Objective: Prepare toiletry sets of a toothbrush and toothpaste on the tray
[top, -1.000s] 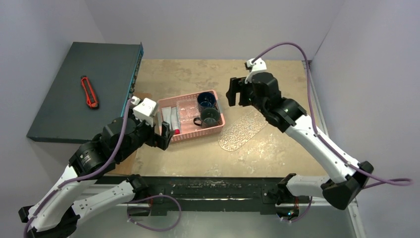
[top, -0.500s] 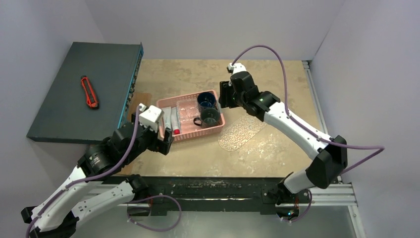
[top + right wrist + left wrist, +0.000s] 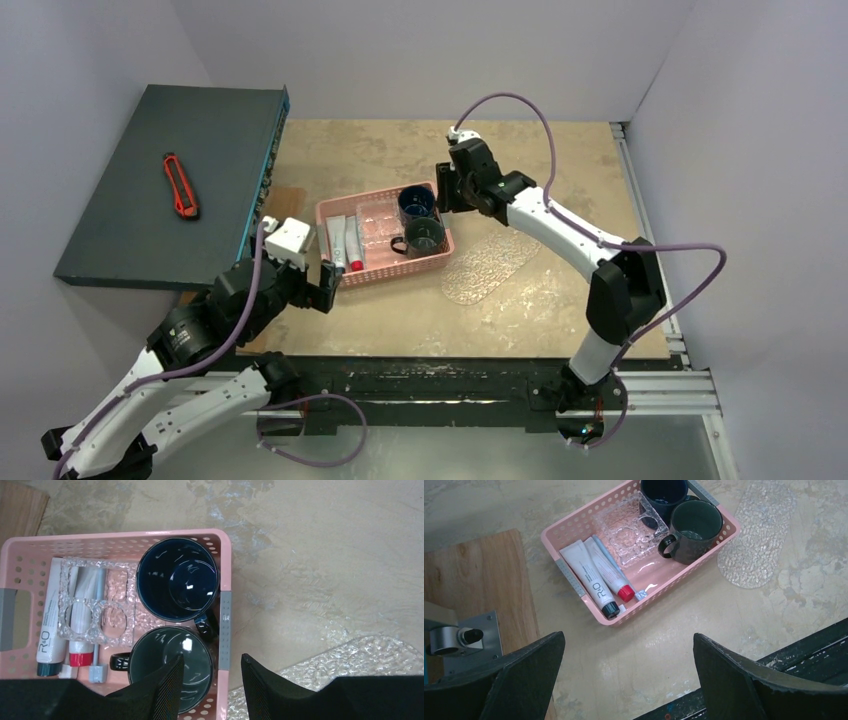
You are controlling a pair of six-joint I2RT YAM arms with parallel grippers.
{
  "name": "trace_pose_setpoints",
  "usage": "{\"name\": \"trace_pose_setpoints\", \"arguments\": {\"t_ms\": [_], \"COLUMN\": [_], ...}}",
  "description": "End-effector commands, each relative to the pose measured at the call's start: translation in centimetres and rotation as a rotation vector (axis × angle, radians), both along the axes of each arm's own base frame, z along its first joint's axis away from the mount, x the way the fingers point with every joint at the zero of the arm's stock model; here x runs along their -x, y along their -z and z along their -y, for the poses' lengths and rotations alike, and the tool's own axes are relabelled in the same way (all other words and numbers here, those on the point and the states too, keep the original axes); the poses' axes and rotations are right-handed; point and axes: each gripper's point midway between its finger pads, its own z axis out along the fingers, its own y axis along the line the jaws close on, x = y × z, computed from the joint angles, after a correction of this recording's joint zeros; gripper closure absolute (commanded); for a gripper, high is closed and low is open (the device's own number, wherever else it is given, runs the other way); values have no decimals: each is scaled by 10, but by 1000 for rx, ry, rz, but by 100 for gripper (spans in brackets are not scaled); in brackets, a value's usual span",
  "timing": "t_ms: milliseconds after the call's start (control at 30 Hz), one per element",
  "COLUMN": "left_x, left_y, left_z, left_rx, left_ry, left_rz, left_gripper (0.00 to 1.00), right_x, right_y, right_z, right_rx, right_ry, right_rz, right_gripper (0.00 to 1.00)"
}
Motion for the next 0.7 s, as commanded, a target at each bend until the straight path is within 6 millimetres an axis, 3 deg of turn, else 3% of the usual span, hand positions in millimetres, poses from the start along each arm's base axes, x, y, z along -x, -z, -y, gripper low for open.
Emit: {"name": "trace_pose_setpoints", "arguments": {"t_ms": [0, 333, 667], "left_x": [-5, -5, -5], "left_y": [-9, -8, -9], "left_z": [-3, -2, -3], "left_rx": [27, 26, 30], "left_ry": [-30, -25, -26], "left_rz": [48, 48, 51], "left_gripper": [0, 0, 0], "right_x": [-16, -27, -34], "right_y": [-15, 22, 42], "right_z": [-11, -8, -7], "right_rx": [-45, 26, 70], "right_ry": [7, 32, 50], "right_rz": [34, -22, -54], "right_gripper": [52, 57, 60]}}
